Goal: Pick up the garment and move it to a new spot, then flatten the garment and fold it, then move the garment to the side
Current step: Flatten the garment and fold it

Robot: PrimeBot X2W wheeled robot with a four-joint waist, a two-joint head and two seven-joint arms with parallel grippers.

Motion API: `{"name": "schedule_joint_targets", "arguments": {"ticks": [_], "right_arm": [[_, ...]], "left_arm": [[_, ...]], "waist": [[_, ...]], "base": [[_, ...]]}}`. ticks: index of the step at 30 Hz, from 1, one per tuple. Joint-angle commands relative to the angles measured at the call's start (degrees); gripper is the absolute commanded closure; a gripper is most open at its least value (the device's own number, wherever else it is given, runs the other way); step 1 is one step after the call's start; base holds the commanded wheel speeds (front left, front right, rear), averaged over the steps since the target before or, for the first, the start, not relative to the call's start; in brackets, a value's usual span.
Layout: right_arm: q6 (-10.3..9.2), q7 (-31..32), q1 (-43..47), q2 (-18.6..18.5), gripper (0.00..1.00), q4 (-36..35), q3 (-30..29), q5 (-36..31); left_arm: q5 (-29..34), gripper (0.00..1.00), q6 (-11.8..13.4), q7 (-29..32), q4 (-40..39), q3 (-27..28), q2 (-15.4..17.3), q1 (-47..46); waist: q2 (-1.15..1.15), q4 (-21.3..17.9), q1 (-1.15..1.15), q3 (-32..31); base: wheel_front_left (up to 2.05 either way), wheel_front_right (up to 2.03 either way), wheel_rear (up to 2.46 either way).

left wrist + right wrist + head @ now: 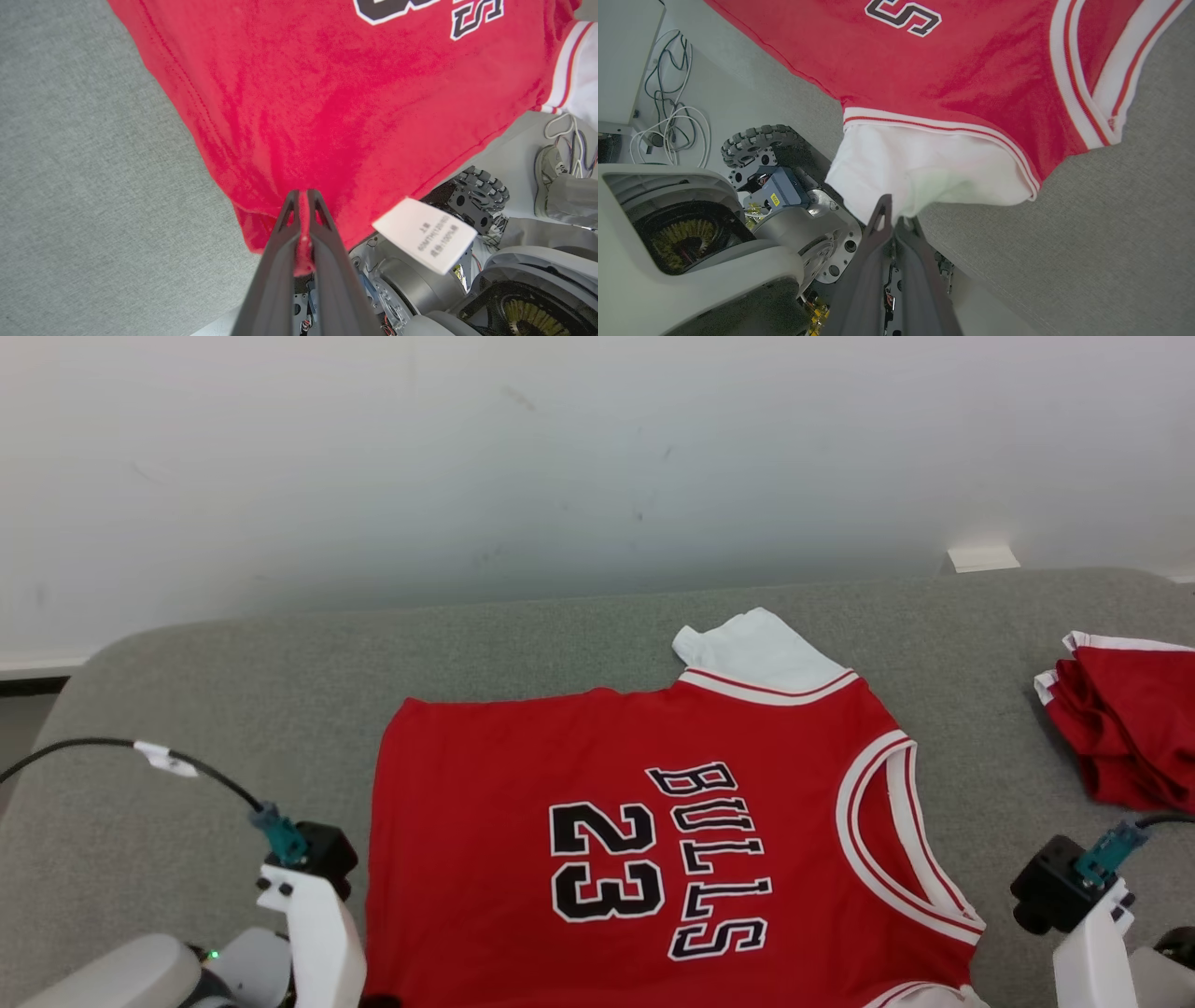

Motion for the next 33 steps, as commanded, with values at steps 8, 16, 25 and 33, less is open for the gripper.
{"name": "schedule_joint_targets", "arguments": {"ticks": [8,16,25,33], "right_arm": [[0.01,6.25,-8.16,12.37,1.0,13.84,-7.08,-2.23],[0.0,9.54,-18.22,22.8,1.0,28.22,-12.73,-9.03],[0.01,7.99,-26.18,31.15,1.0,40.1,-15.66,-15.65],[0.01,-0.47,-27.26,33.28,0.0,43.83,-13.58,-21.16]], "left_arm": [[-1.07,1.0,-2.83,7.87,10.4,0.16,-5.06,-10.15],[0.09,1.0,-4.5,10.61,20.52,0.74,-10.3,-18.74],[3.22,1.0,-6.5,8.51,32.5,0.14,-15.33,-24.16],[4.65,0.0,-9.63,4.77,39.25,-1.0,-18.32,-24.18]], "waist": [[-0.01,0.49,0.0,5.71],[-0.01,0.48,0.0,11.44],[-0.01,0.22,0.0,13.99],[-0.01,0.25,0.0,10.07]], "base": [[0.0,0.0,0.0],[0.0,0.0,0.0],[0.0,0.0,0.0],[0.0,0.0,0.0]]}}
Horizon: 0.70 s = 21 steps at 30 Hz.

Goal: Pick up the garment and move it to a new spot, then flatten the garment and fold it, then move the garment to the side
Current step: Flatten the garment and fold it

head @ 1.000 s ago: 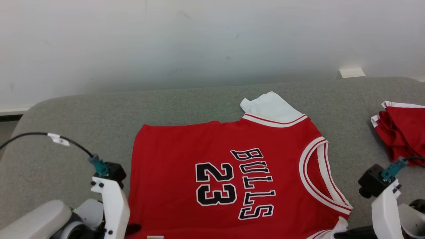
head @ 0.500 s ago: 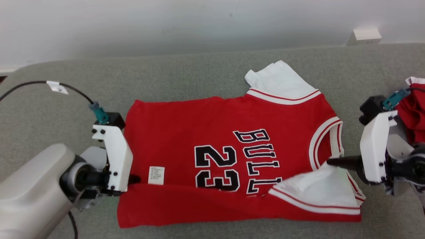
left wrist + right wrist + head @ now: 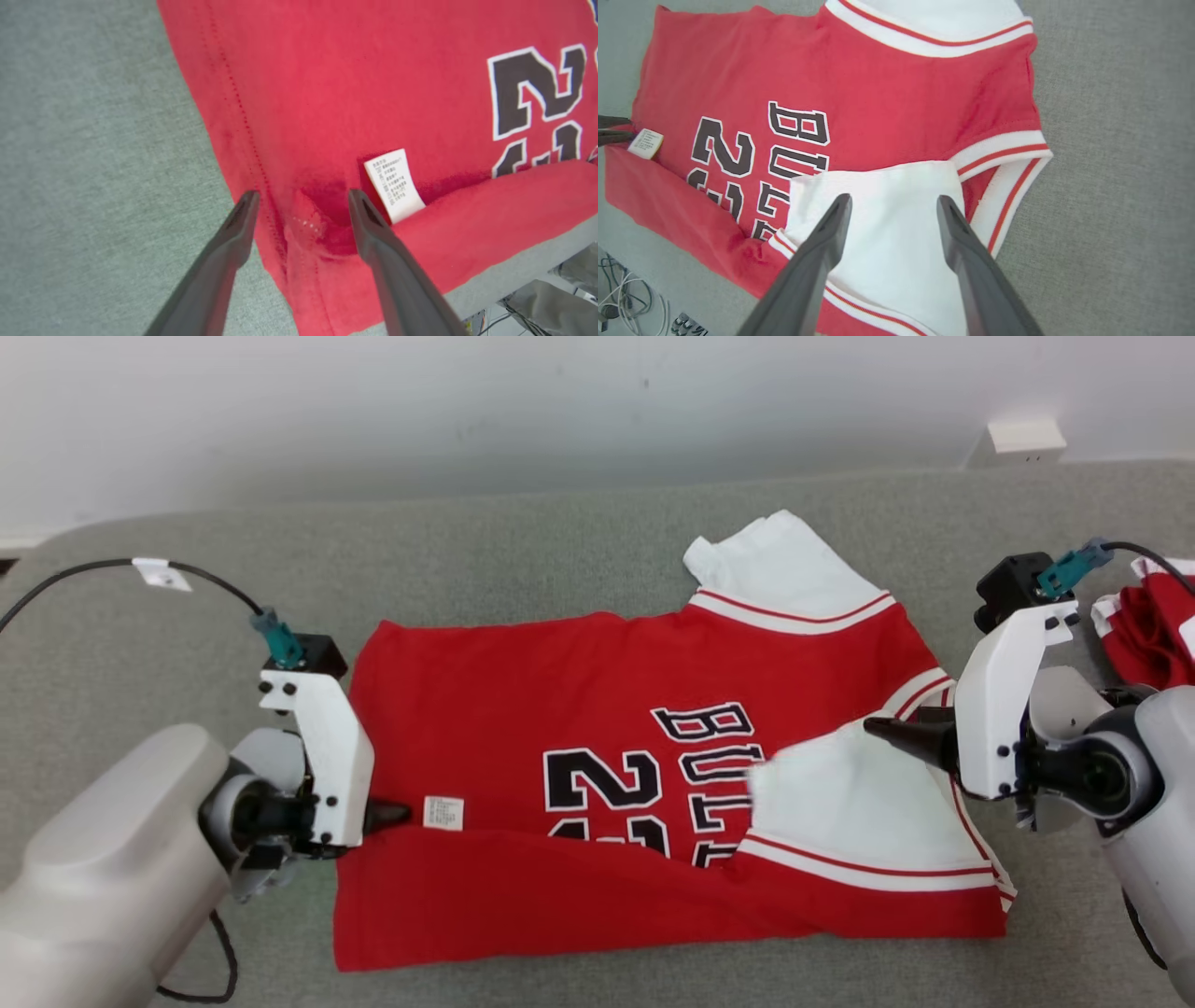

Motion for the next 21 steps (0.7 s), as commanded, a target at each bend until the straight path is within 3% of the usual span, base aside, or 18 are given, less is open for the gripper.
{"name": "schedule_joint_targets", "arguments": {"ticks": [1,5,9,15,21], "right_arm": [[0.0,-2.66,0.16,-0.48,0.0,0.37,1.11,-1.33],[0.0,-12.12,1.18,-1.49,0.0,-1.15,2.31,-3.03],[0.0,-23.26,2.81,-2.7,0.0,-3.06,2.96,-5.25],[0.0,-42.81,8.24,-3.94,0.0,-7.2,-1.38,-10.34],[0.0,-52.58,14.49,-2.7,0.0,-10.62,-7.37,-15.23]], "left_arm": [[1.06,0.0,-0.92,-1.24,0.93,-0.47,-0.43,0.12],[4.86,0.0,-2.95,-6.91,0.83,-1.41,-0.01,-0.93],[7.1,0.0,-2.85,-14.64,-0.08,-0.25,0.14,-0.39],[10.7,0.0,3.73,-32.33,-3.63,4.3,-0.24,2.52],[13.8,0.0,7.72,-42.45,-9.73,5.55,1.67,7.45]], "waist": [[0.0,0.15,-0.01,-2.68],[0.0,0.45,-0.01,-6.34],[0.0,0.8,-0.01,-9.94],[0.0,1.64,-0.01,-13.64],[0.0,1.66,-0.01,-14.32]], "base": [[0.0,0.0,0.0],[0.0,0.0,0.0],[0.0,0.0,0.0],[0.0,0.0,0.0],[0.0,0.0,0.0]]}}
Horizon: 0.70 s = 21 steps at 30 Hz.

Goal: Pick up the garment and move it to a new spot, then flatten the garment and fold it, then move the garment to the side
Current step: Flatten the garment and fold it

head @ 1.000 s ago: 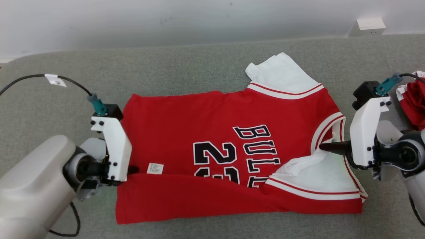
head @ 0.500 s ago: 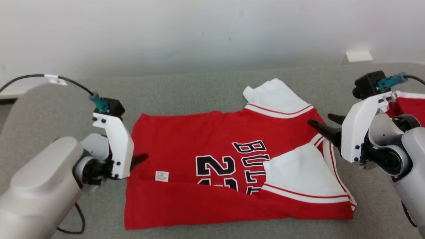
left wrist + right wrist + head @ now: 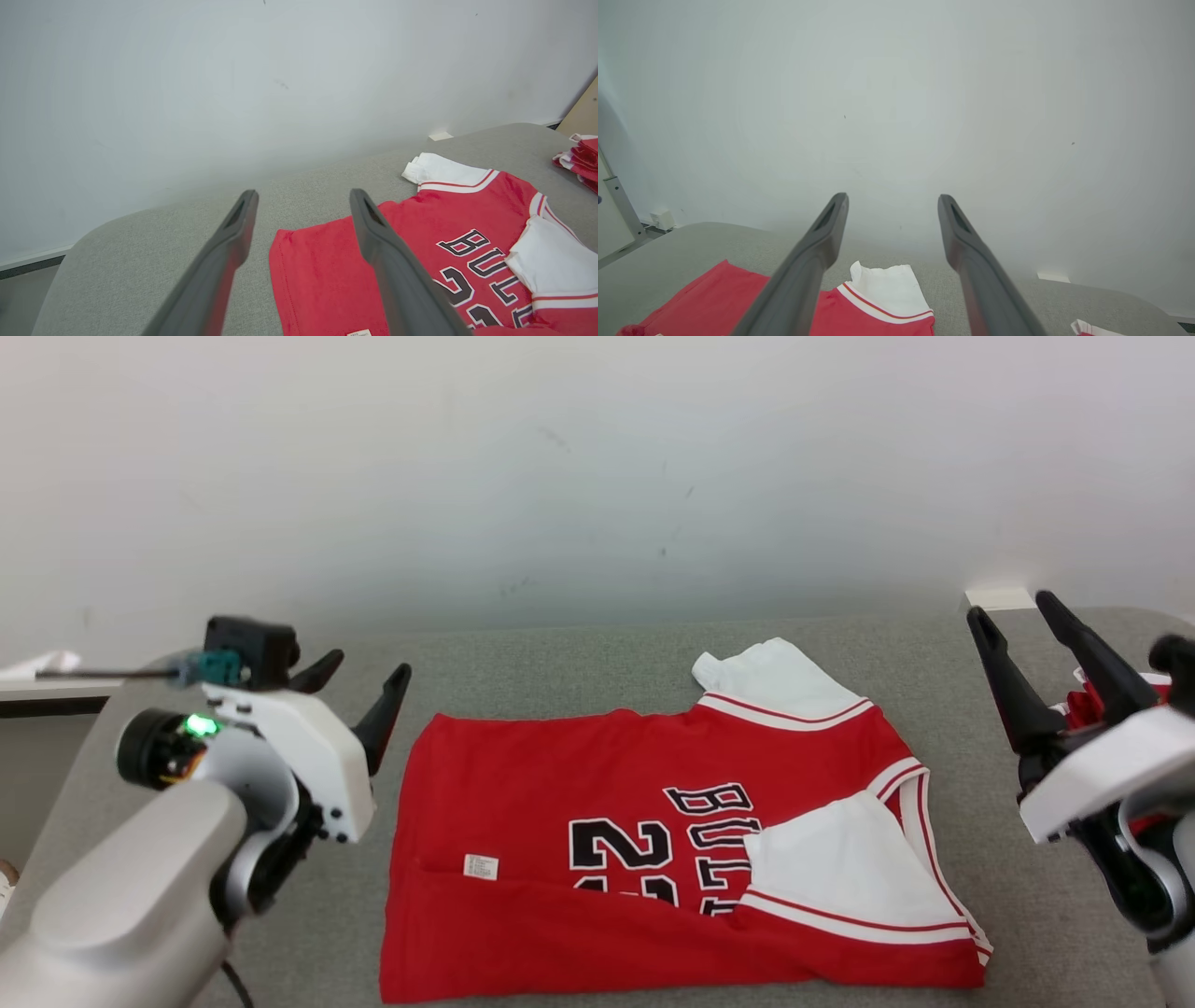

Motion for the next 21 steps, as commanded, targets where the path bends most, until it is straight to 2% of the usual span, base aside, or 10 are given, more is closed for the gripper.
{"name": "schedule_joint_targets", "arguments": {"ticks": [1,6,13,17,21], "right_arm": [[-0.02,-1.58,2.33,0.21,0.0,-0.87,-1.36,-1.56],[-0.02,-5.95,9.74,3.24,0.0,-5.12,-6.75,-5.38],[-0.01,-9.56,20.05,7.38,0.0,-11.83,-13.01,-8.42],[-0.01,-10.76,24.53,9.17,0.0,-14.04,-15.57,-9.39],[-0.02,-12.41,28.4,10.32,0.0,-13.83,-17.22,-10.8]], "left_arm": [[0.88,0.0,1.12,-1.95,-1.59,0.27,0.75,1.79],[2.17,0.0,5.86,-9.59,-7.63,2.15,2.75,7.94],[2.97,0.0,11.73,-15.51,-16.42,3.72,5.06,15.56],[2.8,0.0,15.02,-17.91,-20.1,4.5,5.03,20.1],[2.5,0.0,17.01,-20.12,-21.57,6.24,3.18,25.25]], "waist": [[0.0,0.03,0.01,-0.06],[0.0,0.41,0.01,-0.07],[0.0,1.47,0.01,0.43],[0.0,1.79,0.01,0.8],[0.0,1.85,0.01,1.16]], "base": [[0.0,0.0,0.0],[0.0,0.0,0.0],[0.0,0.0,0.0],[0.0,0.0,0.0],[0.0,0.0,0.0]]}}
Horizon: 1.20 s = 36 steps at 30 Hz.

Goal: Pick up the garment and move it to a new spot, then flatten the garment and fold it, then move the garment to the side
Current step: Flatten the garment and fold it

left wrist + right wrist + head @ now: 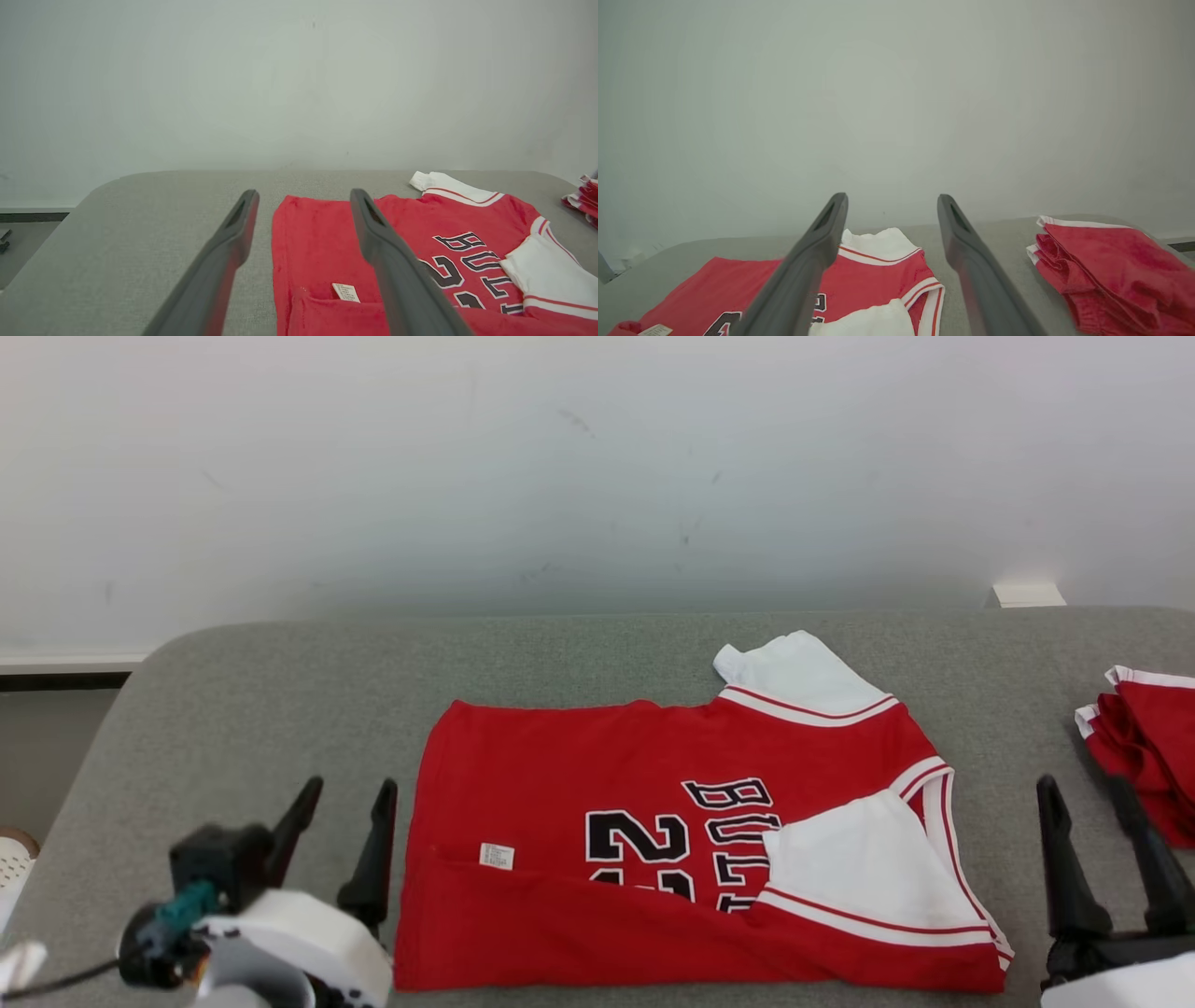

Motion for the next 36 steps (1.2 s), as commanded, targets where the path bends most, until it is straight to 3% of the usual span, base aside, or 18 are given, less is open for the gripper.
{"name": "schedule_joint_targets", "arguments": {"ticks": [1,9,17,24,36], "right_arm": [[-0.01,-0.91,1.9,0.98,0.0,0.48,-0.64,0.12],[0.0,-4.04,7.69,2.49,0.0,5.0,-2.02,-2.31],[0.0,-4.45,6.32,2.23,0.0,10.98,-0.47,-2.22],[-0.01,-0.77,1.25,1.61,0.0,20.27,1.39,-1.95],[0.0,5.37,-5.62,2.11,0.0,32.06,7.59,1.43]], "left_arm": [[0.55,0.0,0.58,-0.72,0.0,0.89,-1.05,2.64],[8.63,0.0,0.26,-1.15,0.28,6.15,-8.11,11.71],[15.19,0.0,-5.15,-1.16,2.99,11.25,-13.23,17.01],[14.16,0.0,-8.1,0.37,10.3,10.55,-15.11,16.56],[11.39,0.0,-8.68,4.42,18.08,10.44,-16.48,14.21]], "waist": [[0.0,-0.01,0.01,0.15],[0.0,-0.43,0.01,0.58],[0.0,-1.5,0.01,2.42],[0.0,-1.96,0.01,4.26],[0.0,-2.02,0.01,6.23]], "base": [[0.0,0.0,0.0],[0.0,0.0,0.0],[0.0,0.0,0.0],[0.0,0.0,0.0],[0.0,0.0,0.0]]}}
